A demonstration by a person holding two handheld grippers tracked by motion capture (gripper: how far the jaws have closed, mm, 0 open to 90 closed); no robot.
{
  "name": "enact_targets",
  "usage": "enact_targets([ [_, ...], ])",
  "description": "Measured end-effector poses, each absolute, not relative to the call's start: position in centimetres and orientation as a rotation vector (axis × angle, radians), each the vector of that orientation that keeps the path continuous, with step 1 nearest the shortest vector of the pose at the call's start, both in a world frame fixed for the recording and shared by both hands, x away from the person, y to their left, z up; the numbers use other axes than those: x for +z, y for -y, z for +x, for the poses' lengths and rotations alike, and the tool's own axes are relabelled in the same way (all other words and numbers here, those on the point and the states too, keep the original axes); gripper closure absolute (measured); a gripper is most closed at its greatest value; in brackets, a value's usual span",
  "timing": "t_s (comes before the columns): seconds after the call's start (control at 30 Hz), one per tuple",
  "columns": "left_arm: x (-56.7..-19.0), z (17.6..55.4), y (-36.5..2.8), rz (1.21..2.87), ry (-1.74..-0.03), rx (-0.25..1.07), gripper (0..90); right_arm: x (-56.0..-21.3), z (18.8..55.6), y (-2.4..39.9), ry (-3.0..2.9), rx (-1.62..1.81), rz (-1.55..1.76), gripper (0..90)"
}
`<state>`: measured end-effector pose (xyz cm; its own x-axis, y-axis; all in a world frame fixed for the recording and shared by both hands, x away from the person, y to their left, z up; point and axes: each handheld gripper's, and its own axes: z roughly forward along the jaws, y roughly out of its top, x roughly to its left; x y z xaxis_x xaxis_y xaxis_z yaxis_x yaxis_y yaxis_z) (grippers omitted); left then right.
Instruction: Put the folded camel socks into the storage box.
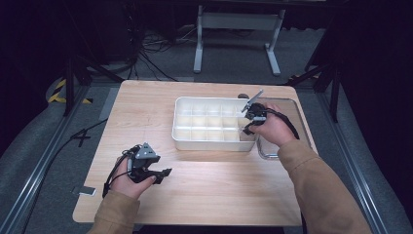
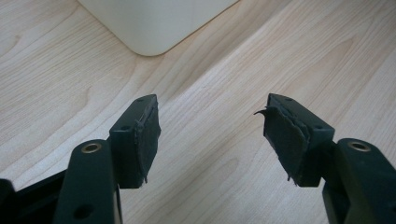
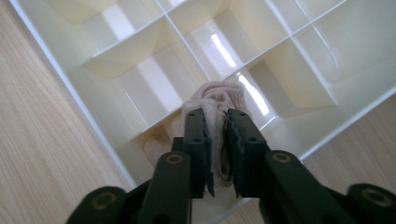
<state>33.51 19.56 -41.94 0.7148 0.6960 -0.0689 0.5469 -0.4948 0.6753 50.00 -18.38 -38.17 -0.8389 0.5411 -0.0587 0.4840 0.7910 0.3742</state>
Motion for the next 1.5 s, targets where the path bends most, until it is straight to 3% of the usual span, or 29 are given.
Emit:
enact_targets([
  [0.73,-42.3,33.5,-19.3,2.242,-0.929,0.266,35.9,-41.5,51.1,16.4,-2.879,0.234,0.862,83.6],
  [1.23,-42.2,33.6,-18.9,2.245,-0.92,0.261,35.8,-39.2,50.0,19.3,-2.812,0.568,0.968,63.5],
  [1.5,-41.9,33.8,-18.8,2.222,-0.917,0.257,35.8,-36.5,48.0,21.5,-2.689,0.838,0.941,58.2],
])
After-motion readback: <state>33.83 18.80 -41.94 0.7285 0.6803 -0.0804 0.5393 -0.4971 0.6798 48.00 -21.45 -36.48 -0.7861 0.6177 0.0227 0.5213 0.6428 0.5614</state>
